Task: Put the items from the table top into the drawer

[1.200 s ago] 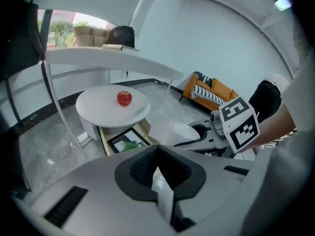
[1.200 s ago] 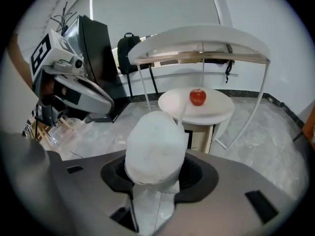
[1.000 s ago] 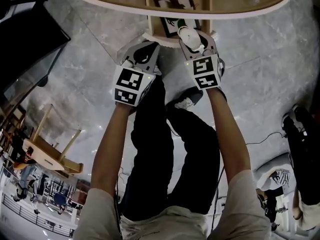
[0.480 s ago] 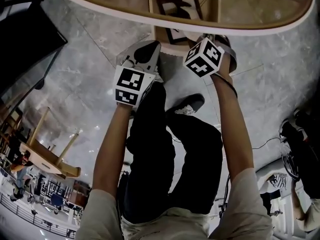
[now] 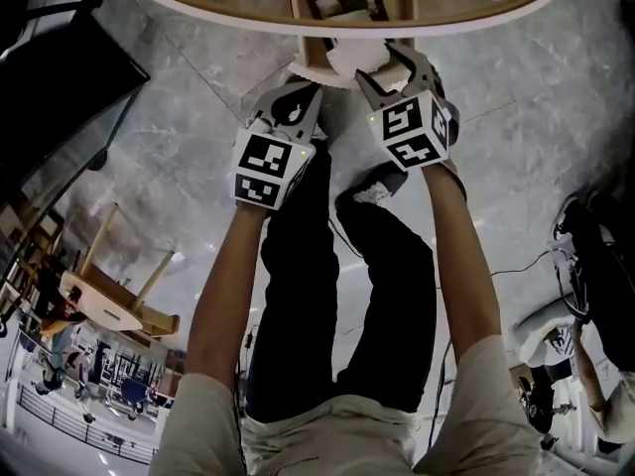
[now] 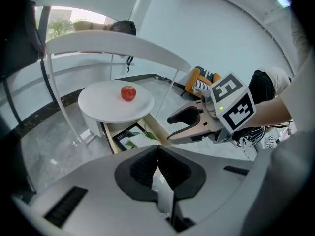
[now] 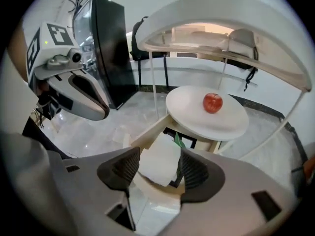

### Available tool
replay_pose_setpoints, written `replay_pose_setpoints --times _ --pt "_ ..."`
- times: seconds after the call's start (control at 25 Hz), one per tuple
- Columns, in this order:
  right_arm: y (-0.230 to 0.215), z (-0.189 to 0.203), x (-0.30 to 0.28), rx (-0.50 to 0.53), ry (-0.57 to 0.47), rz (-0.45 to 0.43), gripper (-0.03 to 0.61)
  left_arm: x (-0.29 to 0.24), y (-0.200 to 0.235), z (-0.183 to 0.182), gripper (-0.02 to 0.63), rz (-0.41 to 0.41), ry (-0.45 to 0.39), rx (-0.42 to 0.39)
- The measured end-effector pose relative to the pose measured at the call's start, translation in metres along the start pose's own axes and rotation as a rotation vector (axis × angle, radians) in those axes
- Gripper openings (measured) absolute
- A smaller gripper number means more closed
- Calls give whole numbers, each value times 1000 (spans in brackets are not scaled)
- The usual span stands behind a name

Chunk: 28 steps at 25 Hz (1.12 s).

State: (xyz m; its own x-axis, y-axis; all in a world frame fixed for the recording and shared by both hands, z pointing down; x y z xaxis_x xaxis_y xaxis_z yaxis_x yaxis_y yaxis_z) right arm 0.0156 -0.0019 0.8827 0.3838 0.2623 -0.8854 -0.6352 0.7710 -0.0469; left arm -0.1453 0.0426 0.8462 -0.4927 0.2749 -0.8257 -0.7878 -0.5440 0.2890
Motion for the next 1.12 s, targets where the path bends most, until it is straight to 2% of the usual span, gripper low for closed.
replay_pose_setpoints --times 0.24,0.4,0.68,0.8,0.88,0.96,1.12 --pt "4 8 89 -168 -36 -18 265 57 -42 -41 21 0 15 -35" --pt "11 1 163 -275 -65 -19 265 103 -85 -73 21 0 23 -73" --pt "59 -16 306 -410 -126 -35 265 212 -178 -97 21 9 46 -78" --pt "65 -30 356 -466 -159 -45 265 255 -203 -118 21 -5 40 -100" --pt "77 -35 394 -489 -180 -69 265 287 -222 -127 21 -24 27 -100" --pt "97 -25 441 -469 -148 -82 265 318 -256 -127 21 -25 34 -111" --pt "127 -23 522 -512 -139 -61 265 379 -302 -132 21 -2 41 -135"
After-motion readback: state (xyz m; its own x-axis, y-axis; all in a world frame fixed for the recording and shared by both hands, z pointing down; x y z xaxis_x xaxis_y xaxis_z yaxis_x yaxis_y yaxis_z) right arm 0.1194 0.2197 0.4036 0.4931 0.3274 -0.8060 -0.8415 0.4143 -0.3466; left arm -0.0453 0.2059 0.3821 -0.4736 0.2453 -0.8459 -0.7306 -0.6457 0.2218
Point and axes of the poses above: the fingertips, and each gripper's own axes: x backward along the fingers, y to its left, z out of its underside, the point moved 9 cm from there along x, backward along the fingers, and after that the axes turned 8 degrees about y, right-handed, at the moved point
